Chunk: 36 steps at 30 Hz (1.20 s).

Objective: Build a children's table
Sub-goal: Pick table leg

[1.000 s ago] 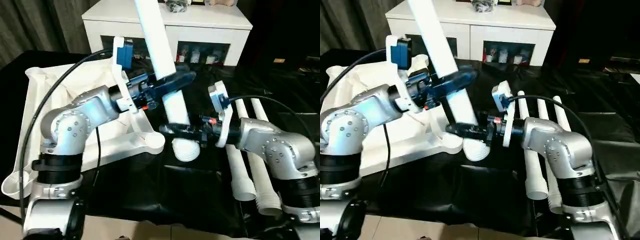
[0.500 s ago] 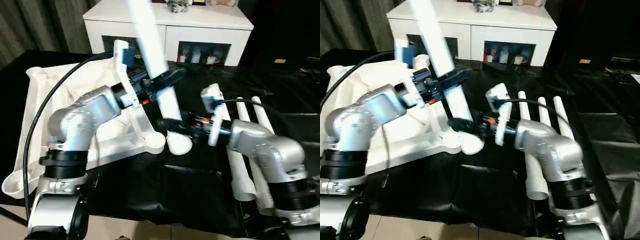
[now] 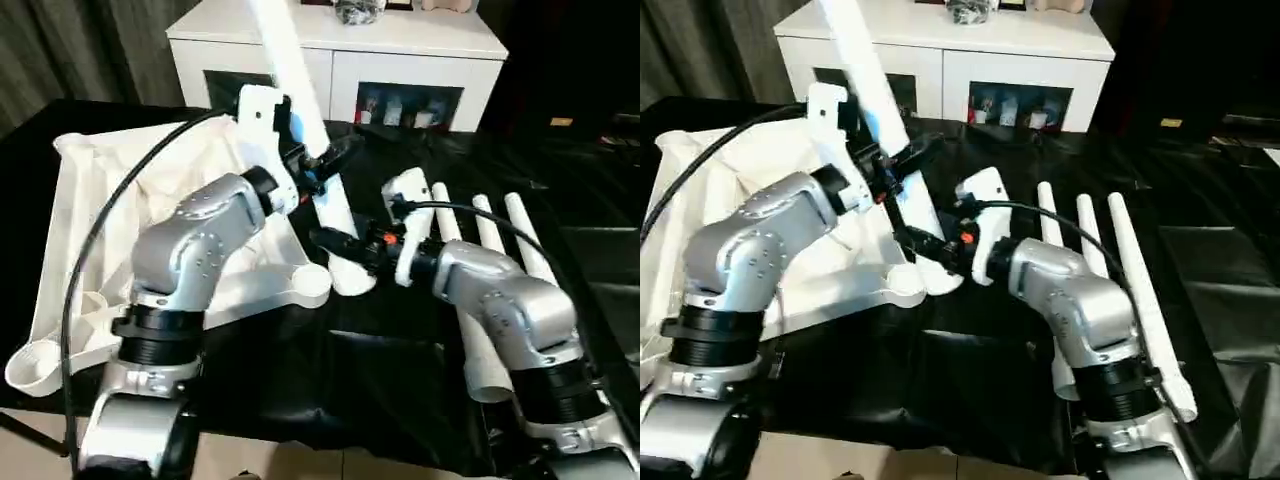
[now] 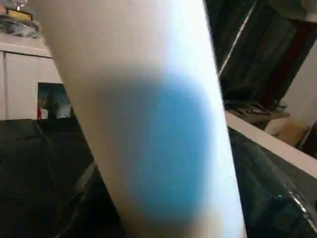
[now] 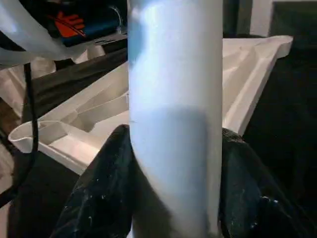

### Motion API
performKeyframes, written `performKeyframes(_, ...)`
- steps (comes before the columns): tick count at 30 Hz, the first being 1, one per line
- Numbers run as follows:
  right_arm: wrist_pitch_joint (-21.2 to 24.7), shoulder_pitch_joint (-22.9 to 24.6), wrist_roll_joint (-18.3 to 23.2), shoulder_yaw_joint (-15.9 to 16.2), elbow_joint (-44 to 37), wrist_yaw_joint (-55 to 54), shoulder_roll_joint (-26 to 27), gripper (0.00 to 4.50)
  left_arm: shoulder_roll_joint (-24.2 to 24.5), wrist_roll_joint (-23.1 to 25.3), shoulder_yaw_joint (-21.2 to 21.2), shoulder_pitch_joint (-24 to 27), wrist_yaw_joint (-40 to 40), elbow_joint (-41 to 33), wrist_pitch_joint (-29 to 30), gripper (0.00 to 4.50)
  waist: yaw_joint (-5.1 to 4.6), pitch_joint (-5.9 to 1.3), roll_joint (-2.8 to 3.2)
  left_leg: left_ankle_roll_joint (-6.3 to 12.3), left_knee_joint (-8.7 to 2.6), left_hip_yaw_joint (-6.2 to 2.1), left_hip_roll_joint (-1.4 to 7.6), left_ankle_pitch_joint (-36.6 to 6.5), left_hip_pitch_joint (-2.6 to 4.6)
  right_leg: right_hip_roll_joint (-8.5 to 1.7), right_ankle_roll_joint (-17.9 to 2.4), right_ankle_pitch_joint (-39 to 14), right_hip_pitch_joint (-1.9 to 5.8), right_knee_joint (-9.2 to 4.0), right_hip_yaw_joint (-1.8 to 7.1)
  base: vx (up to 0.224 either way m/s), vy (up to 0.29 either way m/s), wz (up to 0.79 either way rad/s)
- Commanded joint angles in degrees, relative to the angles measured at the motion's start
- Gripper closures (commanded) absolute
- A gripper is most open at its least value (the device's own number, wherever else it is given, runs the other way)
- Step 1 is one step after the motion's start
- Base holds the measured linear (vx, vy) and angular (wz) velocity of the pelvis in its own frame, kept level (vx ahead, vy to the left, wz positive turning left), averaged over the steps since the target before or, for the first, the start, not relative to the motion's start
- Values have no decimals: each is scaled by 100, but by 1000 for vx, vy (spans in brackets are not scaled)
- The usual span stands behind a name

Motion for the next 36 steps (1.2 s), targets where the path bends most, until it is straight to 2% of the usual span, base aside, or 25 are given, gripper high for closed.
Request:
performKeyframes(1,-180,-138,-60,-47,13,-98,20,261,-6,-62,44,37,1,-76,68,216,-2,-417,24,-51,-422,-109,289,-367,50,-366,-1473,238,355,-365,259,0,0,0)
performKeyframes(3,-252,-166,-124,-10,71,-93,-8,261,-88,-459,204,56,-173,-243,244,229,-2,-414,10,-56,-422,-105,289,-369,52,-363,-1511,267,354,-361,259,0,0,0)
performKeyframes(5,-260,-169,-124,-11,79,-86,-13,261,-88,-520,213,66,-228,-280,268,235,-4,-413,15,-45,-423,-106,291,-375,53,-362,-1515,271,350,-360,259,0,0,0)
performKeyframes(7,-295,-173,-122,-26,107,-28,-38,261,-47,-810,222,122,-519,-468,434,246,-3,-410,11,-16,-422,-102,288,-359,47,-367,-1516,258,356,-358,260,0,0,0)
performKeyframes(11,-300,-169,-102,-58,105,101,-68,261,102,-974,112,194,-955,-591,535,263,-13,-399,22,-8,-437,-103,292,-458,59,-357,-1454,49,335,-377,258,0,0,0)
performKeyframes(13,-185,-174,107,-124,71,360,-144,261,214,-1080,42,206,-1357,-593,522,264,-15,-396,27,-38,-440,-100,292,-524,67,-357,-1421,-43,330,-387,265,0,0,0)
performKeyframes(14,-185,-174,107,-124,71,360,-144,205,214,-1080,42,206,-1357,-593,522,266,-11,-395,29,-39,-442,-98,294,-524,73,-352,-1418,-36,326,-389,265,0,0,0)
performKeyframes(15,-171,-180,148,-139,73,401,-160,191,235,-1057,26,192,-1370,-571,520,266,-9,-403,33,-42,-438,-101,296,-442,70,-349,-1442,127,331,-369,263,0,0,0)
performKeyframes(19,35,-225,458,-258,70,724,-287,171,375,-1064,-59,128,-1706,-478,499,267,-9,-407,22,9,-433,-99,286,-399,54,-351,-1498,242,351,-357,260,0,0,0)
performKeyframes(20,93,-227,517,-252,47,857,-364,148,442,-1041,-115,117,-1839,-467,483,267,-10,-409,17,45,-430,-99,286,-380,55,-357,-1516,263,354,-358,258,0,0,0)
performKeyframes(23,297,-209,673,-183,-52,1386,-692,125,666,-1018,-255,69,-2338,-411,481,267,-2,-410,23,74,-424,-93,288,-370,58,-358,-1525,207,353,-359,260,0,0,0)
performKeyframes(28,295,-200,672,-57,-82,1735,-996,97,827,-961,-308,-28,-2628,-263,437,267,-1,-405,20,66,-420,-91,288,-402,61,-361,-1549,105,354,-372,260,0,0,0)
performKeyframes(36,418,-264,797,59,-104,2145,-1199,97,963,-966,-453,-61,-2958,-277,391,267,5,-418,18,131,-407,-92,297,-314,60,-364,-1670,280,357,-342,253,0,0,0)
